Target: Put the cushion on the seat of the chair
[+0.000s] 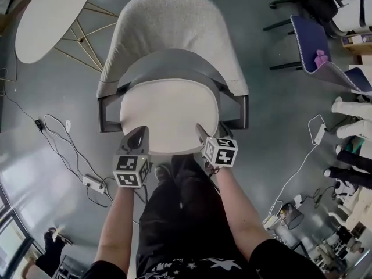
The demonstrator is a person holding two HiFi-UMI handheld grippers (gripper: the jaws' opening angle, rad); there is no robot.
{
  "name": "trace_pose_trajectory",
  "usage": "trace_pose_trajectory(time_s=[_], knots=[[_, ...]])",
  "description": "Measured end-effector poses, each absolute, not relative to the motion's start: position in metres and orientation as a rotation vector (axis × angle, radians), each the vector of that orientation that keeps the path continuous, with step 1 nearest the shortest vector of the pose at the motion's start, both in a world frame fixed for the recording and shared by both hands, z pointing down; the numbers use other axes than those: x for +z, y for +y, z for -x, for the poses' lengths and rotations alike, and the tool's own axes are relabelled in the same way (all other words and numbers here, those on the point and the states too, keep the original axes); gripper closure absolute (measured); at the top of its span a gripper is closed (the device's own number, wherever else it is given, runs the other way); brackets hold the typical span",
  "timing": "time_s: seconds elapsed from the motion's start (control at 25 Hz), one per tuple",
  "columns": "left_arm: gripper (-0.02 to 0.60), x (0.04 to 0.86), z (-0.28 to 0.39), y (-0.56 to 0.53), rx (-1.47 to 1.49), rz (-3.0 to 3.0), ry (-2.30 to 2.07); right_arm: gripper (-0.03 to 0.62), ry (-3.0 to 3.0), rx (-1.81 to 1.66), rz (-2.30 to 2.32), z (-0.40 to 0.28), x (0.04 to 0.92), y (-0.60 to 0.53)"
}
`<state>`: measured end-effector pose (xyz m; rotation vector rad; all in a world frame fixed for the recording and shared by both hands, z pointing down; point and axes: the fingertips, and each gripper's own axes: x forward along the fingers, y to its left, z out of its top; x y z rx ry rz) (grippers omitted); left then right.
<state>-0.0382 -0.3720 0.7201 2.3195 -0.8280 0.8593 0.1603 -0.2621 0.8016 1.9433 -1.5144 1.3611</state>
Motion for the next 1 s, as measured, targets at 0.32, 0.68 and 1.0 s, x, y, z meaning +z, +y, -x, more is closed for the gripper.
trace_pose_trajectory(time_s=[0.32, 0.68, 1.0], knots=[[0.572, 0.656, 0.055, -0.361, 0.747, -2.387, -0.852, 0.324, -1.728, 1.275, -1.982, -0.127, 0.712, -0.289], [0.572, 0.573, 0.081, -0.329, 0.613, -2.458, -0.834, 0.479, -2.003, 1.176, -2.038, -0.076, 0.59, -0.303], [0.572, 0.514, 0.129, -0.296, 0.457, -2.497, -0.884, 0.591, -2.116, 1.059, -1.959, -0.015, 0.517, -0.26]])
